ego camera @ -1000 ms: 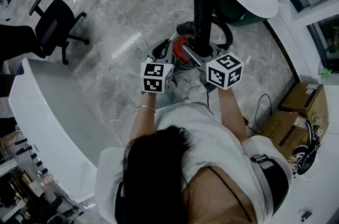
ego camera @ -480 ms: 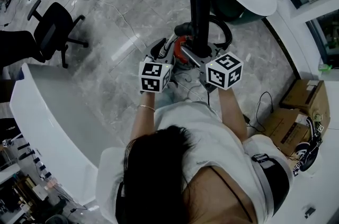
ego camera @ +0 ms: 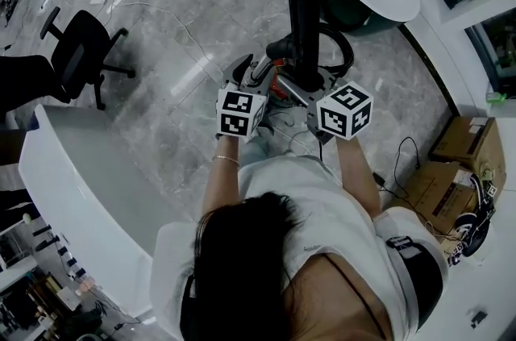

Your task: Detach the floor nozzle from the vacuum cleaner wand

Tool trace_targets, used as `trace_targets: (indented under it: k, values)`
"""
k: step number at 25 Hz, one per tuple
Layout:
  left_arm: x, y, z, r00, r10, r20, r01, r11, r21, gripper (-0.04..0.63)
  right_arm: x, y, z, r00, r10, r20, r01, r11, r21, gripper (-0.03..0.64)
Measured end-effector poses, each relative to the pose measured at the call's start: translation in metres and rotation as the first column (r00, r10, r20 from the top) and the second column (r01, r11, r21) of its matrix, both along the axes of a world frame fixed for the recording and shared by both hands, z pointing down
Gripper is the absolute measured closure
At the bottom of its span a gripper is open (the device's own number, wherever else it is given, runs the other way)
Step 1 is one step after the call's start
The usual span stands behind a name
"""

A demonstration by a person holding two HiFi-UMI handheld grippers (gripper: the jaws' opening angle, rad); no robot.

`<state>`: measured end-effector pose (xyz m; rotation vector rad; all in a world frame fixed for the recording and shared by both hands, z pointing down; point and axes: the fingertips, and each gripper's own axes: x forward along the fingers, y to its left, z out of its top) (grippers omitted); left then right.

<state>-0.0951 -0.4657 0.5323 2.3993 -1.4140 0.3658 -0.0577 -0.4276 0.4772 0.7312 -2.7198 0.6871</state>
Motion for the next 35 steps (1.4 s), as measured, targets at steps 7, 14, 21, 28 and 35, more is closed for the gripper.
trace_targets:
  k: [7, 14, 21, 28, 35]
  values:
    - [0.012, -0.013, 0.005, 0.994, 0.094, 0.054, -0.095, 0.995, 0.009, 0.362, -0.001, -0.001, -0.003, 1.000, 0.000, 0.002, 0.000, 1.000, -0.002, 0.497]
    - [0.021, -0.023, 0.011, 0.987, 0.143, 0.070, -0.144, 0.990, 0.008, 0.357, 0.002, -0.001, -0.002, 1.000, 0.003, -0.002, -0.003, 1.000, -0.007, 0.497]
    - [0.024, -0.026, 0.021, 0.985, 0.164, 0.062, -0.163, 0.987, -0.011, 0.357, 0.002, -0.002, -0.002, 1.000, 0.003, 0.000, -0.003, 1.000, -0.007, 0.498]
    - [0.030, -0.032, 0.013, 0.987, 0.163, 0.001, -0.163, 0.986, 0.039, 0.374, 0.001, -0.003, -0.003, 1.000, 0.001, -0.004, -0.001, 1.000, -0.011, 0.499]
    - [0.035, -0.032, 0.017, 0.984, 0.178, 0.027, -0.179, 0.982, 0.052, 0.420, 0.002, -0.002, -0.003, 1.000, 0.004, -0.007, -0.004, 1.000, -0.014, 0.499]
